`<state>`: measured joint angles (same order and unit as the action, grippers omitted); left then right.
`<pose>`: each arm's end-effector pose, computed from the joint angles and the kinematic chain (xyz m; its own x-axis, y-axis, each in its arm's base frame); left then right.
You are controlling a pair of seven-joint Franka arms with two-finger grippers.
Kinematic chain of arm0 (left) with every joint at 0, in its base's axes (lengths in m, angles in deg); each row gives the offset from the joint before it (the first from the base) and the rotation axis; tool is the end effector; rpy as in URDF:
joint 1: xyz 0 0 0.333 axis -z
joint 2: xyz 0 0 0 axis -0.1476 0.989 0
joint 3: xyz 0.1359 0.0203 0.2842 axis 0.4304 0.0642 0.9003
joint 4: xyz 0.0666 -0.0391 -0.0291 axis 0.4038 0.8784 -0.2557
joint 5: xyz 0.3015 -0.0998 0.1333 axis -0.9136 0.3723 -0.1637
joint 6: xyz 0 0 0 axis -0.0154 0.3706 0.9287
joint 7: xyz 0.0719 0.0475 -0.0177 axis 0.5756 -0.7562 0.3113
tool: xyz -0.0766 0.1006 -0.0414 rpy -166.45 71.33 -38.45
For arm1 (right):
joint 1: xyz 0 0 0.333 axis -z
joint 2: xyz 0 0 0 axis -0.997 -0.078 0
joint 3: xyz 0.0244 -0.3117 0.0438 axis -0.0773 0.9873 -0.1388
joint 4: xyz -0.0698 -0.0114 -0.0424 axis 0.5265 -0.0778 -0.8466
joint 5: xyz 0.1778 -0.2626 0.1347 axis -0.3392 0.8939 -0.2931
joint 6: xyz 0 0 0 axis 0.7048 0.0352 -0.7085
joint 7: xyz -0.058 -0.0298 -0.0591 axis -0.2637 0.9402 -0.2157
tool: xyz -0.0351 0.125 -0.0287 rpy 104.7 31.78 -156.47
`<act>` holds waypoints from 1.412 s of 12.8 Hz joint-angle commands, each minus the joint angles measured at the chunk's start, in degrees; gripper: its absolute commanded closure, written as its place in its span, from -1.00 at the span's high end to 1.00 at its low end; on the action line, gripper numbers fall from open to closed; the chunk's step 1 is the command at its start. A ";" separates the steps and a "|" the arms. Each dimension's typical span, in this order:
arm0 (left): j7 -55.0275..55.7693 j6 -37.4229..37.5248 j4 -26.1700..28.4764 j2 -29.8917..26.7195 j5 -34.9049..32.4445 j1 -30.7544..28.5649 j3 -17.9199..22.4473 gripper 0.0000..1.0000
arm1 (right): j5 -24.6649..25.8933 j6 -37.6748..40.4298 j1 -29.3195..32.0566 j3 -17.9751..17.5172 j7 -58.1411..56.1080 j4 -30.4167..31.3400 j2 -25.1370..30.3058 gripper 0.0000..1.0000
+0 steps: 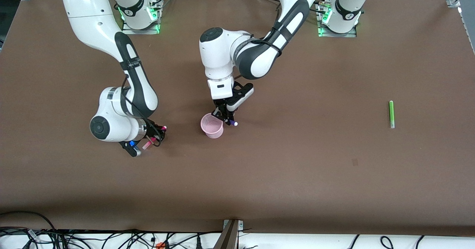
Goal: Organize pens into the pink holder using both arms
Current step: 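Drop the purple marker into the cup while the right gripper lifts the pink marker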
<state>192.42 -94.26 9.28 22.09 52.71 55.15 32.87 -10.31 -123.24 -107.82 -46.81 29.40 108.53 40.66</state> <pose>0.5093 -0.5351 0.3006 0.5090 0.7869 0.3489 0.7360 -0.6081 0.2975 0.6112 0.1618 0.2126 0.7054 -0.6346 -0.3156 -0.6641 -0.7474 0.0185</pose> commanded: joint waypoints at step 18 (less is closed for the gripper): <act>-1.24 -2.75 -7.08 4.51 -2.83 4.50 5.75 0.81 | -50.33 42.13 10.17 -0.42 0.72 -10.69 0.76 -1.00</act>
<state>192.19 -97.78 3.52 27.85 51.14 60.05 38.34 -58.06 -83.69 -98.43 -46.60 29.07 97.80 41.69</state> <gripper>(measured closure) 0.207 0.824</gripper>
